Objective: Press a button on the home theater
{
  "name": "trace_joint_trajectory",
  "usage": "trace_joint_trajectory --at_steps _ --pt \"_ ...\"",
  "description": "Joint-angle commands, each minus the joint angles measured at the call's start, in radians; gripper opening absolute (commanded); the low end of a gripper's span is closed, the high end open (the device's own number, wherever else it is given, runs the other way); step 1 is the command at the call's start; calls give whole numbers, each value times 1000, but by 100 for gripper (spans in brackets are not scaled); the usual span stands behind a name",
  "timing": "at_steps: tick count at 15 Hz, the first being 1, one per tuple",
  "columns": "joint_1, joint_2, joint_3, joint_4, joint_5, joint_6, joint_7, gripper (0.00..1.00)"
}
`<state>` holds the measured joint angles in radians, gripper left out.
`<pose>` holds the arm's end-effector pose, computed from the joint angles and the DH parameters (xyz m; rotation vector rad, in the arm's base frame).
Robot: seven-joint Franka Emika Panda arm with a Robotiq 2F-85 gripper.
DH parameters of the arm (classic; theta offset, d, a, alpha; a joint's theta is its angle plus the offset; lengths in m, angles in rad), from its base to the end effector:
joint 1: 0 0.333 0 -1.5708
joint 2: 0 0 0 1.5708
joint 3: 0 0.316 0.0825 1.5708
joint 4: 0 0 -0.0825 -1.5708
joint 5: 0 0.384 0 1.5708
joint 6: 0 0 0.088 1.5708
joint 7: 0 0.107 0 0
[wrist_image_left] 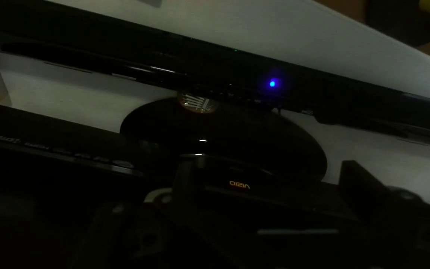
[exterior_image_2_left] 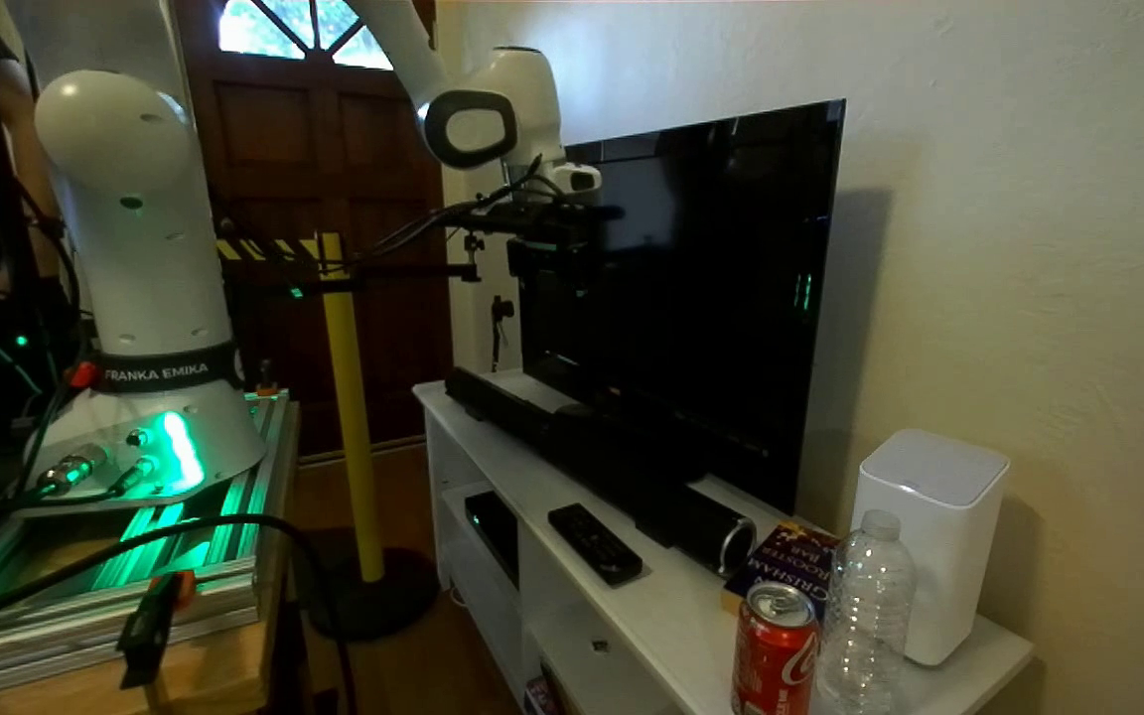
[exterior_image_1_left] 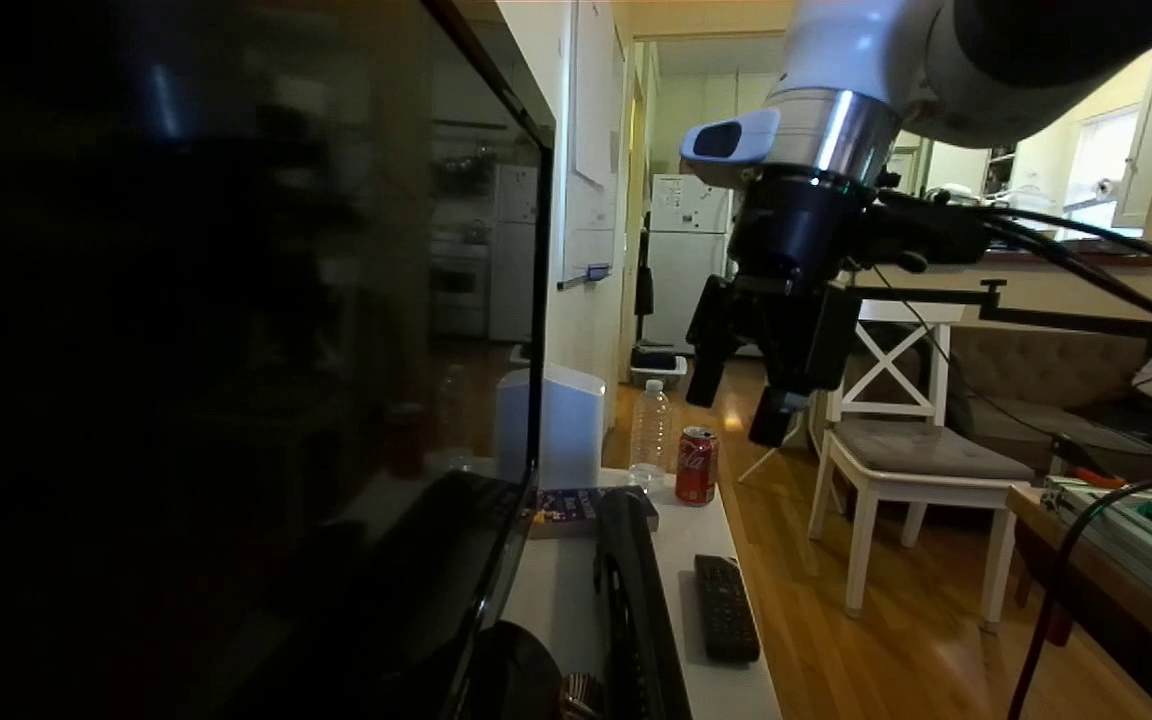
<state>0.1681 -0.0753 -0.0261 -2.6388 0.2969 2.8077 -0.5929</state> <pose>0.4444 0.0494 0.2941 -2.9576 -0.7015 -0.4052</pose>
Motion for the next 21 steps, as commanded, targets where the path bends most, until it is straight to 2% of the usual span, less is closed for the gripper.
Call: trace_joint_trajectory --at_steps 1,2,4,5,6,10,12,16,17,19,20,21 --pt "-11 125 41 18 10 132 57 100" --pt "11 157 29 24 29 156 52 100" --pt "14 213 39 32 39 202 69 100" --pt "10 224 47 44 56 164 64 100" --pt "7 177 32 9 12 167 58 100" --pt "7 221 39 32 22 167 60 100" --pt "11 239 87 32 81 227 47 100" --pt "45 321 144 61 72 389 86 100" --pt "56 347 143 67 56 425 95 75" --pt "73 406 144 85 55 506 106 66" --pt "81 431 105 81 -108 548 245 57" --pt "105 465 76 94 -125 582 263 51"
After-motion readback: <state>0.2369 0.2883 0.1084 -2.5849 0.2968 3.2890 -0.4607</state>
